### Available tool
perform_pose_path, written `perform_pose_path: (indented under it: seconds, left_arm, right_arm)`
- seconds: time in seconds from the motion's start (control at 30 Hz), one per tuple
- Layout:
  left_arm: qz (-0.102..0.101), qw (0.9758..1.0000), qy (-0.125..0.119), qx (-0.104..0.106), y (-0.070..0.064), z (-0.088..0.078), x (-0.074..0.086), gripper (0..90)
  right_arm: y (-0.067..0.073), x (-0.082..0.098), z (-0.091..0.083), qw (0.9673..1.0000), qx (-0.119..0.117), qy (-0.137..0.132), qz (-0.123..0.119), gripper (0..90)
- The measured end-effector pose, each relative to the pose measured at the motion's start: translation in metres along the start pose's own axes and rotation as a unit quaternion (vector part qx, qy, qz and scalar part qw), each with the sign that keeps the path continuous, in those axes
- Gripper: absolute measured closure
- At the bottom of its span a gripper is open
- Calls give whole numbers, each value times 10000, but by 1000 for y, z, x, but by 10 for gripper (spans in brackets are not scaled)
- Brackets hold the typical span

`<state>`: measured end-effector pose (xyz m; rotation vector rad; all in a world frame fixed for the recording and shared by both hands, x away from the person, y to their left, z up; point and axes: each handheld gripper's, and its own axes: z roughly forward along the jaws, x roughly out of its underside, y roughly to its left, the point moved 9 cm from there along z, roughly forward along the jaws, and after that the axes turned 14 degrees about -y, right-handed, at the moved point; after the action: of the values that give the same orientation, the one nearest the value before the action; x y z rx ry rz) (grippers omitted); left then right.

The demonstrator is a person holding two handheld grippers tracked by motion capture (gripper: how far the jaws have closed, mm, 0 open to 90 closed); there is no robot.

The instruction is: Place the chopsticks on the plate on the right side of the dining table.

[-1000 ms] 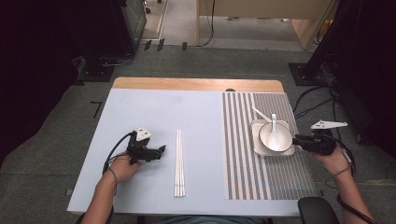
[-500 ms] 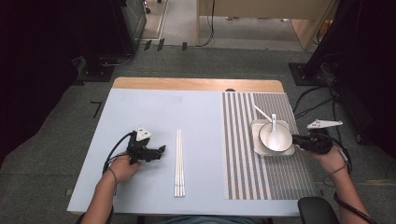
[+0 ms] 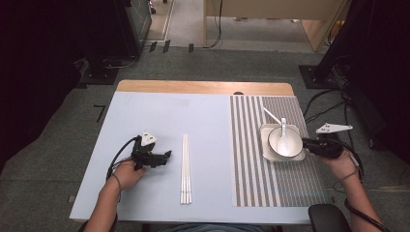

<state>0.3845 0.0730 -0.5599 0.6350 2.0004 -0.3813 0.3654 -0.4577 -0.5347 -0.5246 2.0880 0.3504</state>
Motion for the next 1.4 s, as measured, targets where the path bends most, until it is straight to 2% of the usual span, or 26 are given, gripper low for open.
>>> perform_pose_path:
  seconds: [0.27, 0.43, 0.63, 1.03, 1.13, 1.17, 1.2, 1.23, 1.27, 1.3, 1.4]
  left_arm:
    - [-4, 10000, 0, 0, 0, 0, 0, 135]
    - [-4, 10000, -2, 1, 0, 0, 0, 135]
    - [0, 10000, 1, 1, 0, 0, 0, 135]
    - [-2, 10000, 0, 2, 0, 0, 0, 135]
    - [-2, 10000, 0, 0, 0, 0, 0, 135]
    - [-2, 10000, 0, 1, 0, 0, 0, 135]
    - [-2, 10000, 0, 1, 0, 0, 0, 135]
    - [-1, 10000, 0, -2, 0, 0, 0, 135]
    - [-1, 10000, 0, -2, 0, 0, 0, 135]
    - [-3, 10000, 2, 1, 0, 0, 0, 135]
    - [-2, 10000, 1, 1, 0, 0, 0, 135]
  right_arm:
    - [2, -2, 5, 9999, -95, -34, -137, 761]
    - [1, -3, 8, 9998, -166, -66, -87, 758]
    - [-1, -2, 4, 9998, -177, -128, 0, 709]
    - [-5, -4, 2, 9998, -117, -124, 110, 666]
    - [-10, -11, -2, 9996, -55, -208, 173, 656]
    - [-14, -22, -6, 9991, 75, -320, 252, 650]
    - [-14, -22, -6, 9991, 75, -320, 252, 650]
    - [-17, -37, -8, 9977, 219, -483, 413, 627]
    - [-17, -37, -8, 9977, 219, -483, 413, 627]
    - [-18, -45, -9, 9967, 299, -565, 492, 620]
    - [-16, -71, -5, 9927, 471, -836, 737, 508]
